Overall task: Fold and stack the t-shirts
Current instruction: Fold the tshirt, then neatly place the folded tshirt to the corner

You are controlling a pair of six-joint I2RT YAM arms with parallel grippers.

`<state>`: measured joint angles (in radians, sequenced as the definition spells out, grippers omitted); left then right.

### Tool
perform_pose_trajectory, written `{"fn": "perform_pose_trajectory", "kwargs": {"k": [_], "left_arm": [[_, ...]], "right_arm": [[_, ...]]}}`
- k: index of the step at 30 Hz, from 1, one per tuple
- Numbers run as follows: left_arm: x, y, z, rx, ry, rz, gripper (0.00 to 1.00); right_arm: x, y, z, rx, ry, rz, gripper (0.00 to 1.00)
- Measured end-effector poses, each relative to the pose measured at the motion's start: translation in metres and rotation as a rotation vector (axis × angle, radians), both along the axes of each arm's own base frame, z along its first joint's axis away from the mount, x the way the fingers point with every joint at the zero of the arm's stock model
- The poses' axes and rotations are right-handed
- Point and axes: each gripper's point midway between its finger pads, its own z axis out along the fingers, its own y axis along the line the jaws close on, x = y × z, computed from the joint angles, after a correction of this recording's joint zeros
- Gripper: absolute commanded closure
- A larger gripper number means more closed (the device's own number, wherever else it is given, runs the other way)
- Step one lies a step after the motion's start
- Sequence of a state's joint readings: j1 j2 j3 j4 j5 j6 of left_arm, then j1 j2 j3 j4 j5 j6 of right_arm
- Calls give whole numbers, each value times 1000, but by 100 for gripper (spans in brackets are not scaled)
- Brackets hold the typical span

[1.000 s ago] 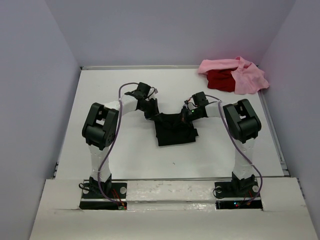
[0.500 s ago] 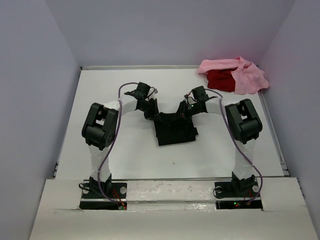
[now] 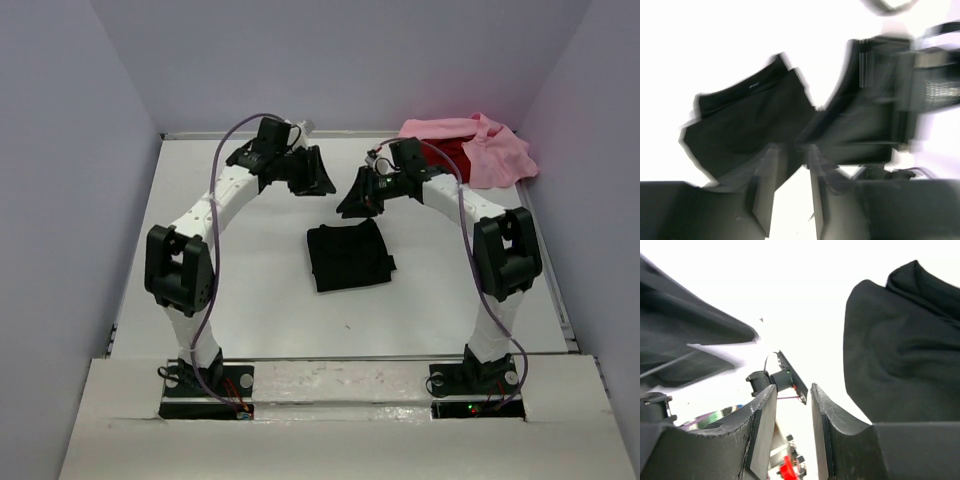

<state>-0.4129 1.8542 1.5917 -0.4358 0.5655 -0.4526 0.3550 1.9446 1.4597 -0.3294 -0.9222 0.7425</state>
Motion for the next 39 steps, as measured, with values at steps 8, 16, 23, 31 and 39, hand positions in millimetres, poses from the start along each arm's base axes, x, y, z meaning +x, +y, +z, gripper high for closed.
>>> {"fn": "perform_pose_trajectory", "kwargs": {"k": [8,16,23,31,39], "left_arm": [[-15,18,69,35,-146,51,30],[-85,75,-62,364,99,113,1],[-125,79,-76,385,106,82,1],[-157,74,-125,324,156,76,1],[-145,52,-141,200,158,109,1]], "right_arm": [[-7,-33,13,-241,-146,-36,61],[-51,-92,1,-571,-252,-106,60],[-75,-120,14,-648,-333,-161,60],[-87,-125,14,-648,-329,-170,60],[-96,-129,33,-617,-379,-195,60]]}}
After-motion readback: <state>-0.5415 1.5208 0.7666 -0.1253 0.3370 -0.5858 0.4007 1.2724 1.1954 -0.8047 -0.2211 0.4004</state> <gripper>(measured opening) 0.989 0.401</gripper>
